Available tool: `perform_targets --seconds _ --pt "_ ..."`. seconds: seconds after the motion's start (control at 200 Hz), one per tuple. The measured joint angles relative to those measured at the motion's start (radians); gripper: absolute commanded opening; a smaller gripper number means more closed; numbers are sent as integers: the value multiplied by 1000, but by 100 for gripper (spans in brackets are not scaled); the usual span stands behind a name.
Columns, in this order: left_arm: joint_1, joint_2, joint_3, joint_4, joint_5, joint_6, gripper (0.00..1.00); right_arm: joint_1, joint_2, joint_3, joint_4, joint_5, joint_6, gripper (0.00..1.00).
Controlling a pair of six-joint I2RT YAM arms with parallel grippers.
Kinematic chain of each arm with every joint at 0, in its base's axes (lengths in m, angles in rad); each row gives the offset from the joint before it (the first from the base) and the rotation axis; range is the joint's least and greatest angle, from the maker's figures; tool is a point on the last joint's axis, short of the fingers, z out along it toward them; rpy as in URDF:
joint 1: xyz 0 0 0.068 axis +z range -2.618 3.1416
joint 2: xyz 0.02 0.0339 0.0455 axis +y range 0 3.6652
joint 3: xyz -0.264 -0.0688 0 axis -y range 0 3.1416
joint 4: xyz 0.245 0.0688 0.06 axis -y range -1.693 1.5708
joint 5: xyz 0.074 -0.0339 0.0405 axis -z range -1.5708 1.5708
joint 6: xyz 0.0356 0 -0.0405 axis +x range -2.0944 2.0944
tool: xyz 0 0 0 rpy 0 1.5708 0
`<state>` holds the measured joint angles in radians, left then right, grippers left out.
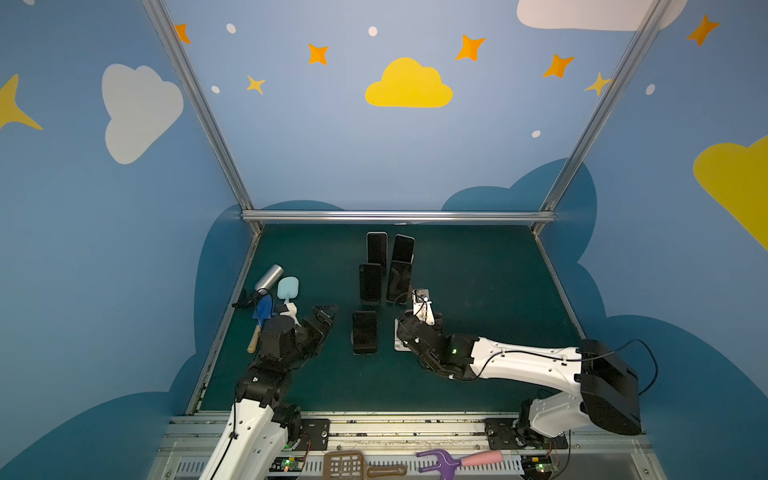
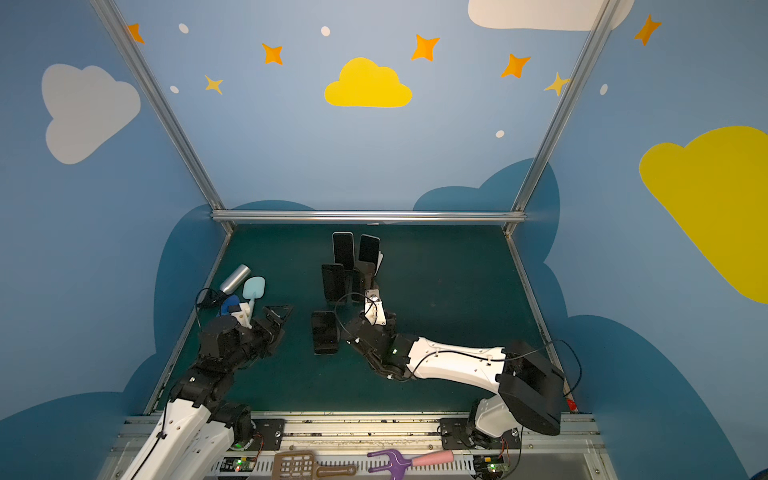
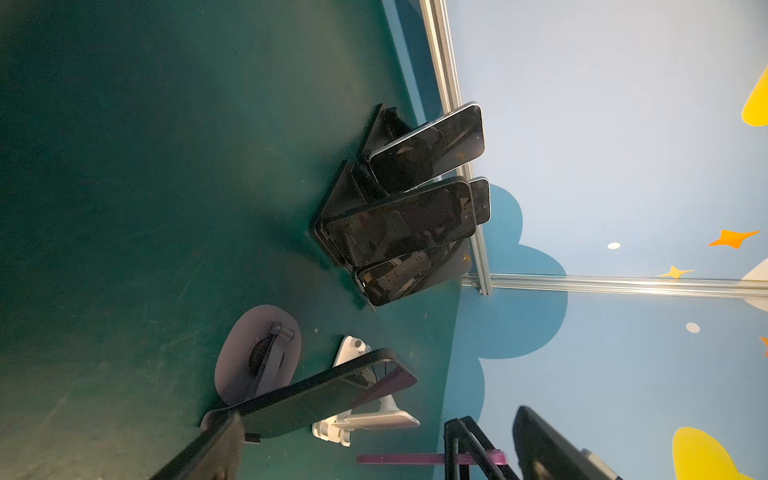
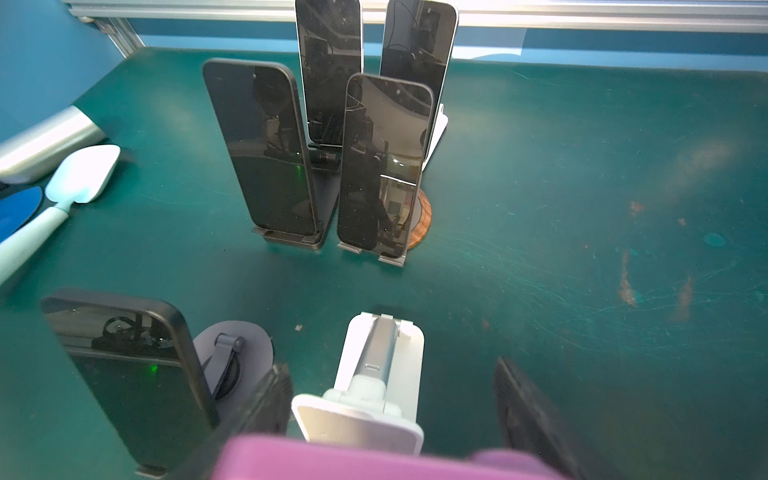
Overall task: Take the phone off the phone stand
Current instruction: 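Lift the phone off the white stand while the left arm reaches forward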
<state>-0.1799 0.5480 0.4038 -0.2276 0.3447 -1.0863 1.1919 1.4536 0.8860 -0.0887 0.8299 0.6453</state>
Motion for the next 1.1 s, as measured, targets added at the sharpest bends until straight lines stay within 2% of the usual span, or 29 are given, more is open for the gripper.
perform_targets --seconds 0.876,1.101 --pt "-19 24 12 73 40 -11 100 -14 -81 -2 -76 -8 -26 60" --pt "-21 58 74 76 64 -7 100 -42 -138 -32 -102 -8 -29 59"
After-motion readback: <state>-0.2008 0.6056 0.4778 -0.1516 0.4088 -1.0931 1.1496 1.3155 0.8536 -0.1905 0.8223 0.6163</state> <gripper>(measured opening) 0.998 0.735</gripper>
